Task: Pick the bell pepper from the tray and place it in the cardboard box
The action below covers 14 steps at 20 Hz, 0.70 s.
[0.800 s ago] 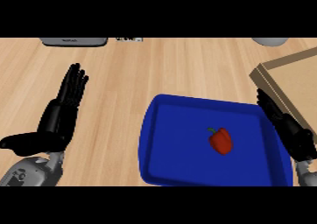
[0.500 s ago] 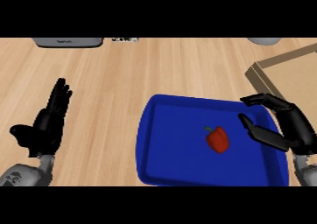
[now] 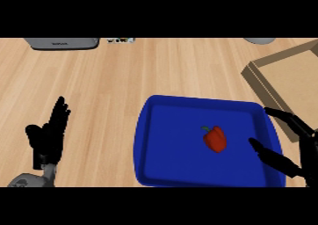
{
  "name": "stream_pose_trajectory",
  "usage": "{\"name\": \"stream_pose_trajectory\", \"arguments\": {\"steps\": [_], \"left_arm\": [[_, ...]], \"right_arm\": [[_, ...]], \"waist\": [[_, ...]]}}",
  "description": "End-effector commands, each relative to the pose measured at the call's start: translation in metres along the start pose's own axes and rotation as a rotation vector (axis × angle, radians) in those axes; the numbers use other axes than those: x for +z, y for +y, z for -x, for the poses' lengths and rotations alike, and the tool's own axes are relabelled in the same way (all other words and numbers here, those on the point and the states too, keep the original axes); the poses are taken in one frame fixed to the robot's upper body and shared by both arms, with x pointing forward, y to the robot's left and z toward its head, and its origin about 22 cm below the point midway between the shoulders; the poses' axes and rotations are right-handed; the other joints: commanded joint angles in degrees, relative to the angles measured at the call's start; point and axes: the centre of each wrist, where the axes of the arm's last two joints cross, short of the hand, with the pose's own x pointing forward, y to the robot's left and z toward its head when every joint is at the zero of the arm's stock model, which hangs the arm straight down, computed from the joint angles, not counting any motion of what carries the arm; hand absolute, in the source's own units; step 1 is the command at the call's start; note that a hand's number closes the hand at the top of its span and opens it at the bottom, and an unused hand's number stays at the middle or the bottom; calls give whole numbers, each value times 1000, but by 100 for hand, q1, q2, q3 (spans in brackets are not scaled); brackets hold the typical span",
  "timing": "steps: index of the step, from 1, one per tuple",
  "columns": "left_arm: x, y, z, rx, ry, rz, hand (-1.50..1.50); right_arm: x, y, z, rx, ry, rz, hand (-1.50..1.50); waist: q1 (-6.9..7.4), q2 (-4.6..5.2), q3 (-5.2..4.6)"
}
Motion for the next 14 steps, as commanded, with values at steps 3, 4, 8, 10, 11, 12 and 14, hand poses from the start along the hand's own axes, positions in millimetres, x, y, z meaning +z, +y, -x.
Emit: {"name": "stream_pose_trajectory", "arguments": {"steps": [3,4,8,10,11,12,14], "left_arm": [[-1,2,17,-12,30,0,0],[6,10,22,-3,9,0,0],[2,-2,16,-9,35,0,0],[-5,-9,9,-10,10,-7,0],[-13,6,19,-1,18,9,0],[-19,-17,-4,0,13,15,0],[-20,-12,-5,-9,7,4,0]], "right_arm": [[22,-27,-31,203,34,-85,-150],[17,-35,-33,235,80,-107,-150],[20,-50,-73,253,176,-191,-150],[13,-53,-88,257,189,-254,-150],[7,-55,-98,307,189,-274,-150],[4,-48,-101,329,217,-305,-150],[-9,-62,-118,354,219,-343,-150]], "waist": [[26,-1,-4],[69,-2,-6],[58,-2,-2],[79,7,1],[86,21,-8],[114,22,-3],[135,22,0]]}}
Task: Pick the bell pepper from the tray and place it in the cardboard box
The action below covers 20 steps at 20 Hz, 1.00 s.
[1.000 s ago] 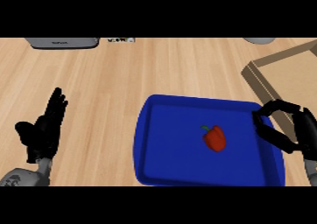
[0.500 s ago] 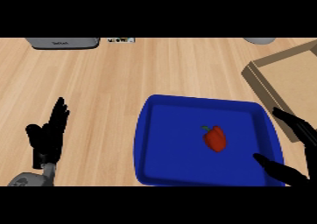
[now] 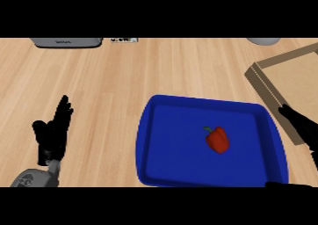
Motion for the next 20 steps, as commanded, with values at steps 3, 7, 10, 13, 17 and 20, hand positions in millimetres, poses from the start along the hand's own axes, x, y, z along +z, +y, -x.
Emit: {"name": "stream_pose_trajectory", "arguments": {"steps": [3,7,10,13,17,20], "left_arm": [[-9,5,-4,23,-10,27,0],[6,-3,0,-4,10,18,0],[-7,1,8,10,-3,13,0],[-6,-3,-4,0,1,-1,0],[4,-9,-7,2,-10,6,0],[-7,12,-1,6,10,13,0]], "right_arm": [[-8,8,-40,75,83,-111,-150],[-16,20,-61,130,119,-180,-150],[-26,27,-72,191,197,-209,-150],[-28,20,-82,190,221,-273,-150],[-34,45,-104,175,232,-277,-150],[-38,53,-85,169,245,-313,-150]], "waist": [[63,12,5],[91,3,8],[76,13,4],[53,-1,9],[62,-2,11],[34,1,11]]}}
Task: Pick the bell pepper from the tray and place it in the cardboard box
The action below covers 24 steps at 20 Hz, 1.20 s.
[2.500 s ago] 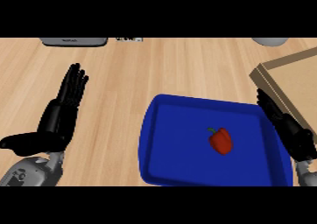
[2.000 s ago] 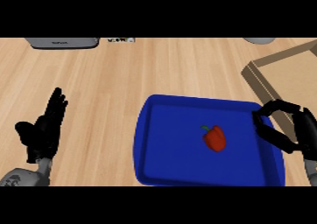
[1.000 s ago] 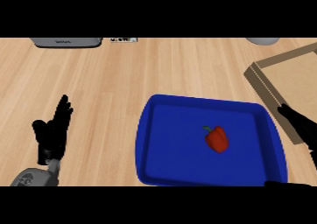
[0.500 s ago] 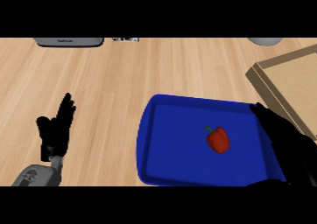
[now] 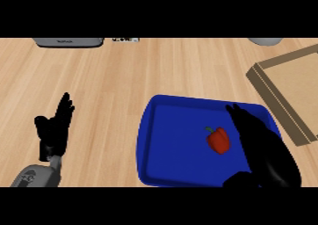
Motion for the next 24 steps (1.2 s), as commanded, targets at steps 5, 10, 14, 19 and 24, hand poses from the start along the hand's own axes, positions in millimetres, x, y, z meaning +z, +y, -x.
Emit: {"name": "stream_pose_trajectory", "arguments": {"steps": [5,10,14,19,24], "left_arm": [[4,-10,2,8,0,2,0],[-5,-6,7,-1,-6,10,0],[-2,-12,6,16,5,7,0],[10,0,6,-3,-2,-1,0],[8,5,24,-1,-11,16,0]], "right_arm": [[-11,22,-17,64,111,-14,-150],[-29,18,-17,57,144,-37,-150],[-29,31,-33,54,163,-27,-150],[-13,35,-35,46,189,-32,-150],[-51,35,-33,91,220,-43,-150]], "waist": [[-15,-5,2],[-27,4,1],[-24,0,1],[-25,-10,2],[-14,0,1]]}}
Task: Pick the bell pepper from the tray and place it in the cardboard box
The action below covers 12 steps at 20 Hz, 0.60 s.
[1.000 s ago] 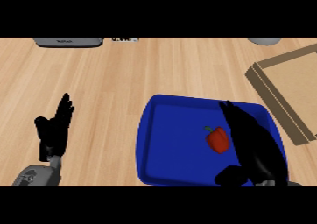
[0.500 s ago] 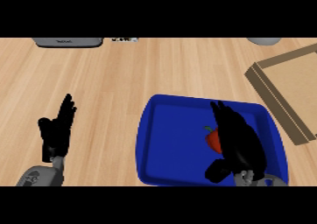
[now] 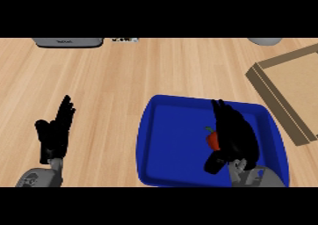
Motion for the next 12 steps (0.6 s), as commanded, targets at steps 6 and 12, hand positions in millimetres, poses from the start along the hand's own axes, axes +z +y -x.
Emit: {"name": "stream_pose_trajectory", "arguments": {"steps": [6,12], "left_arm": [[-6,-2,10,1,7,-7,0],[-4,1,-6,-5,16,0,0]], "right_arm": [[-21,7,20,65,85,-30,-150],[-20,29,14,82,99,-47,-150]], "waist": [[-20,3,-1],[-13,-2,0]]}}
